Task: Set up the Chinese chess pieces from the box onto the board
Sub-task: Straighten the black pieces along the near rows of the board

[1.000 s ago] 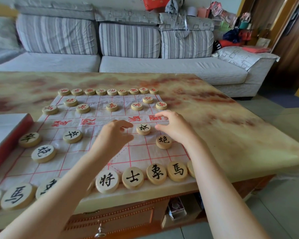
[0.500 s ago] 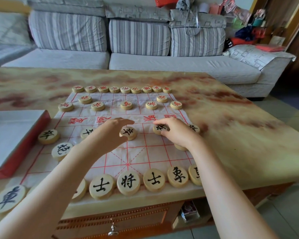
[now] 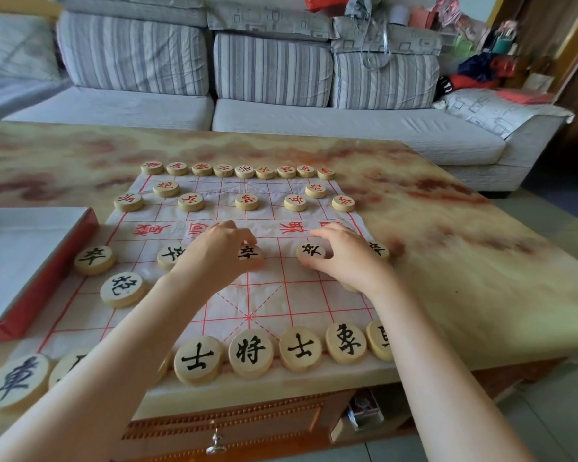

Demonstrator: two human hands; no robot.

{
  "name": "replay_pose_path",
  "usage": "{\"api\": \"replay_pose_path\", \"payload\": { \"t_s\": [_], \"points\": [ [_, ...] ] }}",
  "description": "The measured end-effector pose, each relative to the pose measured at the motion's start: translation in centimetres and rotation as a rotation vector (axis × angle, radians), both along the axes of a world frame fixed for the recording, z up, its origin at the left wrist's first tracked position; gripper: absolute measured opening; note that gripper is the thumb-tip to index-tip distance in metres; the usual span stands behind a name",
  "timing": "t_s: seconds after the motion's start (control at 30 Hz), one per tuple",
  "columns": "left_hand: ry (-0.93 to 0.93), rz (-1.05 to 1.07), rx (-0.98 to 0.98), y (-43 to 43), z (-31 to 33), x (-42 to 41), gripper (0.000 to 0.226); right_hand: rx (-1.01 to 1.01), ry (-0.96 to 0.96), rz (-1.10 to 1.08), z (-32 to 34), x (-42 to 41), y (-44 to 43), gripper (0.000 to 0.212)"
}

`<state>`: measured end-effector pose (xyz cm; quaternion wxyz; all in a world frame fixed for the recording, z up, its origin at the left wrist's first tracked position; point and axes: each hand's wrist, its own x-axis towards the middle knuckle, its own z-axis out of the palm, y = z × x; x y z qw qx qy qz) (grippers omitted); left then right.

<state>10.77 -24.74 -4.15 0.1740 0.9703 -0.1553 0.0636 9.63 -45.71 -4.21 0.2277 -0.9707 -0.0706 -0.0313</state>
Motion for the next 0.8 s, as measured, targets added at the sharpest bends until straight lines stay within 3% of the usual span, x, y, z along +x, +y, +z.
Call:
{"api": "replay_pose_path", "payload": {
  "t_s": [0.2,0.8],
  "points": [
    [0.025,-0.005,0.020,0.22,0.23,-0.19,0.057,0.073,0.031,0.059,0.06,-0.22,-0.35,0.047],
    [0.073,-0.040,-0.057,0.40,0.06,-0.56,0.048,0.061,-0.046,-0.044,-0.55,0.27,-0.22,0.043]
  ]
}}
